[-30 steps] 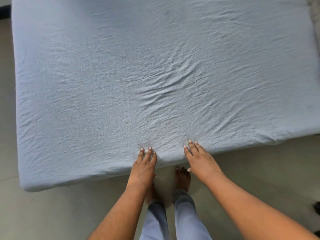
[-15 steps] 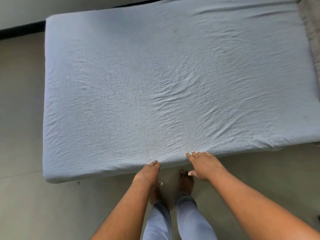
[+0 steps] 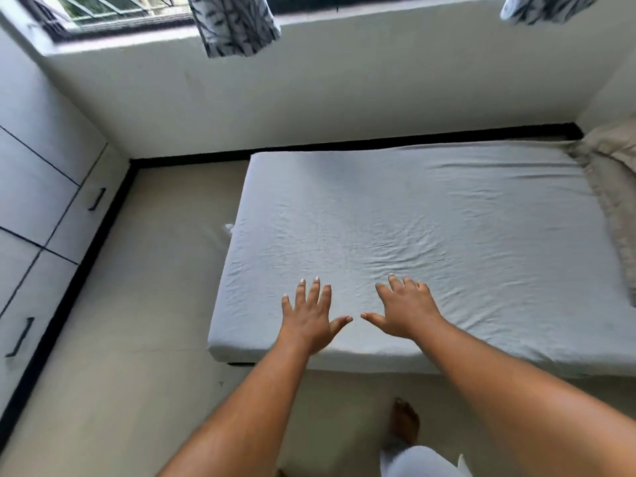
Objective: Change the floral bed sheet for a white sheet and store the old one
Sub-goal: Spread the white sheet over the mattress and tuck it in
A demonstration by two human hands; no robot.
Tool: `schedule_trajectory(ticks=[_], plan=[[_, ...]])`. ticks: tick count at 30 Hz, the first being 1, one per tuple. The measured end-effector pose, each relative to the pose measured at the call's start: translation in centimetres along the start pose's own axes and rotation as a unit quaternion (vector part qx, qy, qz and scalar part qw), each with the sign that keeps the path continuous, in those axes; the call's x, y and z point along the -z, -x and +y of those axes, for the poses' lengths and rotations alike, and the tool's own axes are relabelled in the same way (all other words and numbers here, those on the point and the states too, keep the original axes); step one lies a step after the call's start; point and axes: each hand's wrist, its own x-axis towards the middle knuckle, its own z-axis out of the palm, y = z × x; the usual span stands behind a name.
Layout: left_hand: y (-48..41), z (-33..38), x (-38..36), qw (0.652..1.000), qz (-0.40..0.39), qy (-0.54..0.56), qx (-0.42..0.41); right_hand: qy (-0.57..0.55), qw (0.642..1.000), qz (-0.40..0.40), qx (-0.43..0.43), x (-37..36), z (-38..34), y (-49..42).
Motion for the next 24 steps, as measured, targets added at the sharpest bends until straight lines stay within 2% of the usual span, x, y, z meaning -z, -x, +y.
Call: schedule_trajectory(ticks=[6, 14, 19, 24], plan=[[7.7, -9.7, 3.7, 0.999, 0.049, -0.012, -0.005, -0.010, 0.997, 0.081, 0.004, 4.8, -11.9, 2.8], [15.9, -23.4, 2.3, 0.998, 0.056, -0.032, -0.013, -0.034, 0.992, 0.119, 0.027, 5.3, -28.3, 5.8], [16.6, -28.7, 3.1, 0.998, 0.052, -0.017, -0.012, -0.029, 0.992, 0.120, 0.023, 6.0, -32.8, 5.4], [13.5, -31.7, 5.4, 0.997, 0.068, -0.004, -0.030, -0.026, 0.993, 0.114, 0.001, 6.9, -33.9, 2.7]])
